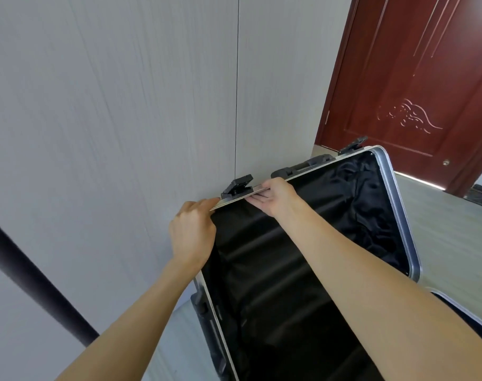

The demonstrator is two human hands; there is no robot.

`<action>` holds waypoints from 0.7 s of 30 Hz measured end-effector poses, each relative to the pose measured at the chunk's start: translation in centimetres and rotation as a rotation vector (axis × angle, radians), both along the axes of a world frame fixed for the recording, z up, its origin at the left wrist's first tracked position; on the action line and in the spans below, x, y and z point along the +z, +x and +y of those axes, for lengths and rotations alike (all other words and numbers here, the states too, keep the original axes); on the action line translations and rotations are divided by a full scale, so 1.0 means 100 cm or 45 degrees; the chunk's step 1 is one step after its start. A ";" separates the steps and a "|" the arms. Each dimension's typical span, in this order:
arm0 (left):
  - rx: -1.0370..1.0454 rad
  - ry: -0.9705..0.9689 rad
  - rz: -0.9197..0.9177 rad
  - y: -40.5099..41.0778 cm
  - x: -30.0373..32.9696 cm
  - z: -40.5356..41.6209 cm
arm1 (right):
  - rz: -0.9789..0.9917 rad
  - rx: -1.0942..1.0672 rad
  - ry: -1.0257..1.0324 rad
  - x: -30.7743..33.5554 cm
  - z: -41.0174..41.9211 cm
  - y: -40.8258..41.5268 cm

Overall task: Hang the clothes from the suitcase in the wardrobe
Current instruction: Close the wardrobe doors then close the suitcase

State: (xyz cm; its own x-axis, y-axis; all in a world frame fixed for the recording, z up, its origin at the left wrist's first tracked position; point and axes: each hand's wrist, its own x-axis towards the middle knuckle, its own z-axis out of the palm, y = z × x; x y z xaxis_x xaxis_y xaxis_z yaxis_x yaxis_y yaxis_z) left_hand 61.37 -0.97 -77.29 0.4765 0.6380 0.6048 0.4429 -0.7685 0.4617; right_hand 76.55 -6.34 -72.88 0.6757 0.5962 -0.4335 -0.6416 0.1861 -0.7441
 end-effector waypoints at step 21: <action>-0.343 -0.188 -0.322 0.064 0.039 -0.058 | -0.161 -0.174 0.895 0.031 -0.135 0.014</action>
